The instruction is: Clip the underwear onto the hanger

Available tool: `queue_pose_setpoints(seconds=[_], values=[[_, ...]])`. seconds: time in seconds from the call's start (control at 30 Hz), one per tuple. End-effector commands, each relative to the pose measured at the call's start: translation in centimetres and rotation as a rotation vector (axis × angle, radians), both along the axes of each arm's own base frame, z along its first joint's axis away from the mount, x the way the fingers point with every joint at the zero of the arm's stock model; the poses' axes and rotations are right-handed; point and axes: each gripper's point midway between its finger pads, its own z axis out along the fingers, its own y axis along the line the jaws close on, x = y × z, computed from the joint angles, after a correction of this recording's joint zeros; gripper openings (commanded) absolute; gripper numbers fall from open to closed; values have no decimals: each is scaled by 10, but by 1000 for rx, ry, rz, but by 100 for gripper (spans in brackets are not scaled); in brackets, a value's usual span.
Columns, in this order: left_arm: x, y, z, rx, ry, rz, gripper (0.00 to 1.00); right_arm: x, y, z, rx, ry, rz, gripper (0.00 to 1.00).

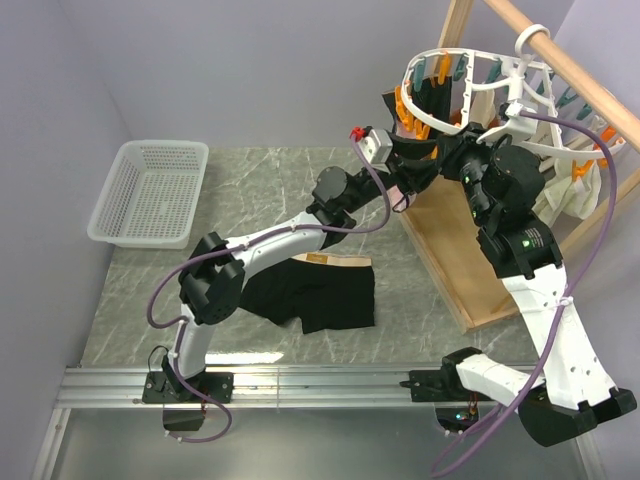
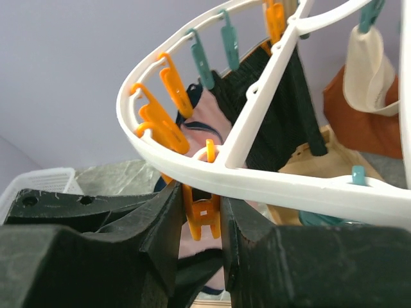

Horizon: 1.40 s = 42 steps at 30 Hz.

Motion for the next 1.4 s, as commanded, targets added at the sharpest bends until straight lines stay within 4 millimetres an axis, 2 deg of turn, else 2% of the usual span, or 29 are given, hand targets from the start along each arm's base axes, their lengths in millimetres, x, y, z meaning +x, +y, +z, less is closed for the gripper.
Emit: queue_pose_setpoints(seconds=[0.0,0.17,0.3,0.47,0.5,0.53,0.6,0.63,0.7,0.93,1.03,1.17,1.23,1.27,1.3,1.33,1.37], values=[[4,-1,23,-55,-18,25,46,-10,0,17,22,-38,24,0],[1,-9,18,-38,-30,-13,42,-11,2,18,35,-43,39,0],[2,-11,13,-28,-19,-17,31,-12,3,18,43,-45,48,0],[1,-13,11,-22,-24,-21,22,-13,5,18,49,-44,60,0],[1,-13,12,-22,-26,-20,13,-13,5,18,49,-43,60,0],[2,-13,12,-25,-22,-18,9,-13,5,18,52,-43,60,2],[2,-12,14,-30,-23,-14,0,-13,2,16,52,-38,47,13],[2,-12,15,-32,-22,-15,0,-14,2,15,53,-37,47,25],[3,-12,14,-32,-21,-15,0,-14,2,13,52,-34,47,34],[2,-11,13,-36,-13,-22,0,-16,2,6,50,-17,48,45],[0,-11,14,-40,-16,-26,0,-14,1,4,47,-13,42,45],[-2,-9,16,-45,-19,-32,0,-12,1,2,45,-6,43,33],[-2,-9,15,-42,-22,-29,0,-12,2,2,43,-4,49,19],[-2,-9,14,-40,-23,-30,9,-12,1,2,43,-6,48,14],[-3,-8,15,-41,-26,-30,14,-12,2,3,42,-7,51,4],[-4,-7,16,-41,-27,-31,21,-12,2,3,42,-6,51,0],[-4,-7,12,-32,-21,-34,35,-12,2,5,43,-10,51,0]])
